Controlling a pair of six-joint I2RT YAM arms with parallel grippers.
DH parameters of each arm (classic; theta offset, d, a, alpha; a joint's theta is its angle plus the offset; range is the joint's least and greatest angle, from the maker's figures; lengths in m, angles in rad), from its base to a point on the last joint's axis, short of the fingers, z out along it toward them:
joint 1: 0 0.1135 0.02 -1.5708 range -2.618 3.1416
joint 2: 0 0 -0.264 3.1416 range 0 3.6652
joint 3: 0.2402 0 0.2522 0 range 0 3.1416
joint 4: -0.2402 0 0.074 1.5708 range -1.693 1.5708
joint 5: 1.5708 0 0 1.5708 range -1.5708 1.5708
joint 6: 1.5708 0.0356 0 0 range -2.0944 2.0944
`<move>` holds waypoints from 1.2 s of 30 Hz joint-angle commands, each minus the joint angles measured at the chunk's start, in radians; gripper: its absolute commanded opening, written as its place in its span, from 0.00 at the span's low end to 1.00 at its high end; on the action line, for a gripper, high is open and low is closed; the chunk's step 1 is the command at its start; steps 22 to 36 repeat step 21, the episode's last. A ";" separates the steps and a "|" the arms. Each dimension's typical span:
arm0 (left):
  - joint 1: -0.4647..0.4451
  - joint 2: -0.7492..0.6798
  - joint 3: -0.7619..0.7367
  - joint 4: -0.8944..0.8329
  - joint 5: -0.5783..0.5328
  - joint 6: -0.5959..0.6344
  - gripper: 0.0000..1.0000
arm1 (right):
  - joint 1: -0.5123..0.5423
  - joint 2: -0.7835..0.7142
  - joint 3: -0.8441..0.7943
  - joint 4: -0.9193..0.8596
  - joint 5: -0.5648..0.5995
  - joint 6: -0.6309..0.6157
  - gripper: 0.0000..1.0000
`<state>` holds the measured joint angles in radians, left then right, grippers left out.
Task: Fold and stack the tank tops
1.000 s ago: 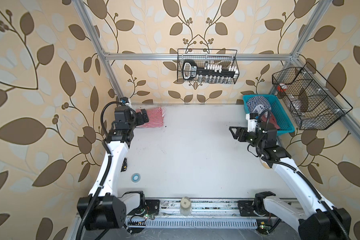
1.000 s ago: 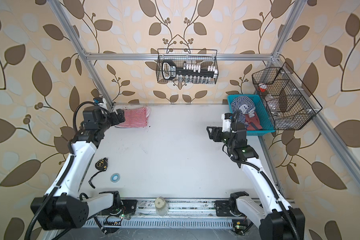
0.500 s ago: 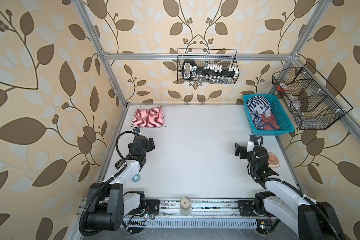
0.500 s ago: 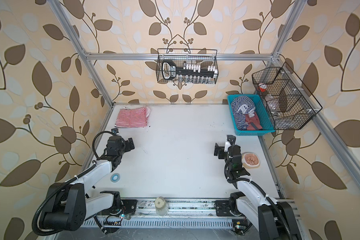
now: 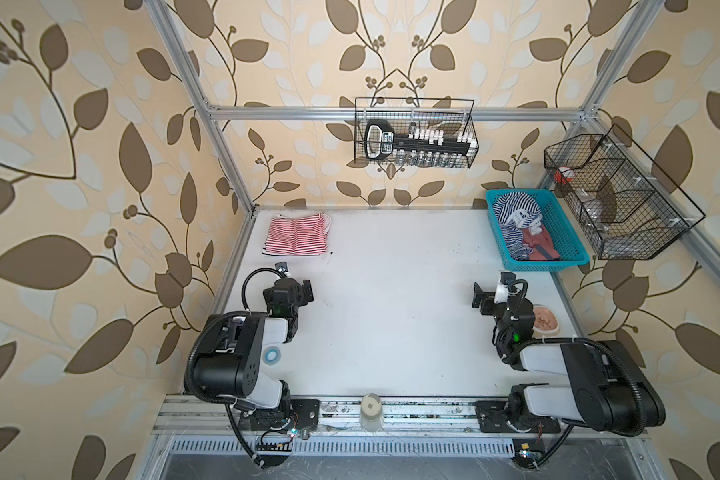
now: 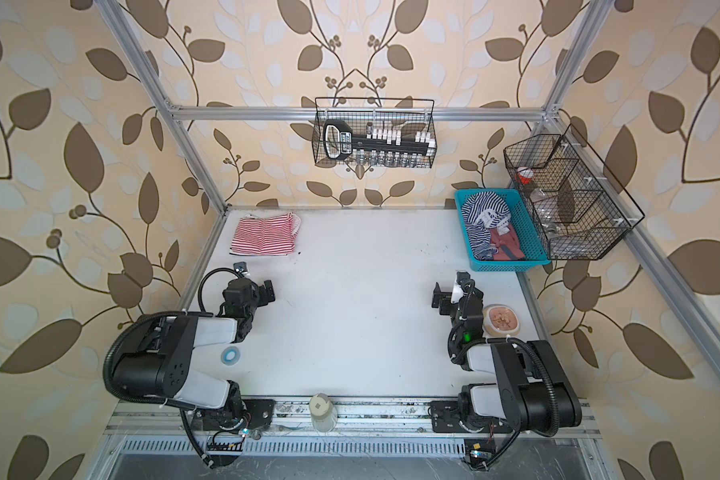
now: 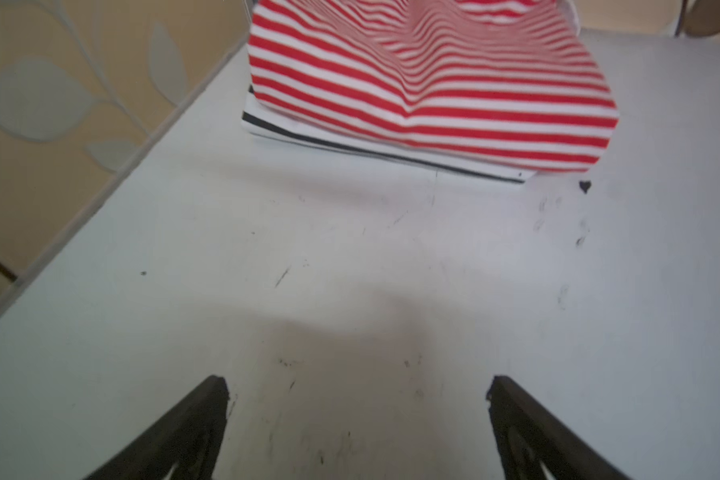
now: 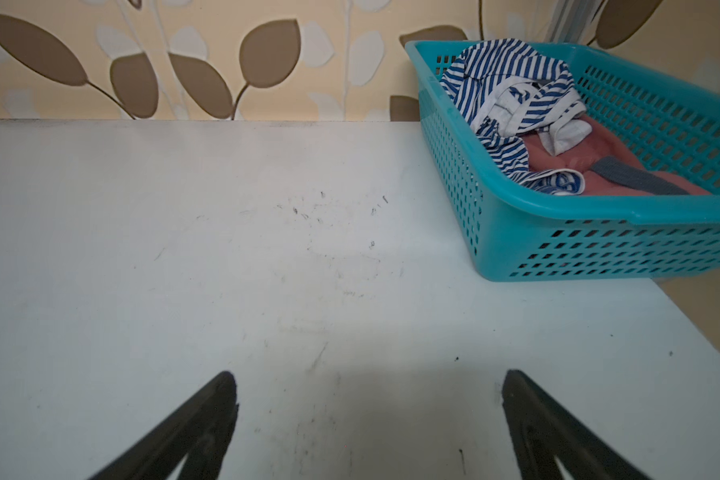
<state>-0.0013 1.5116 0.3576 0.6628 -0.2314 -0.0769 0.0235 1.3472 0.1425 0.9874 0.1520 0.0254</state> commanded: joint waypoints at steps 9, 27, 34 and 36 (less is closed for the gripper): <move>0.018 -0.016 0.040 0.049 0.052 0.026 0.99 | 0.003 -0.004 0.026 0.048 -0.037 -0.018 1.00; 0.018 -0.017 0.040 0.049 0.052 0.026 0.99 | 0.001 0.001 0.035 0.037 -0.038 -0.016 1.00; 0.018 -0.017 0.040 0.049 0.052 0.026 0.99 | 0.001 0.001 0.035 0.037 -0.038 -0.016 1.00; 0.018 -0.017 0.040 0.049 0.052 0.026 0.99 | 0.001 0.001 0.035 0.037 -0.038 -0.016 1.00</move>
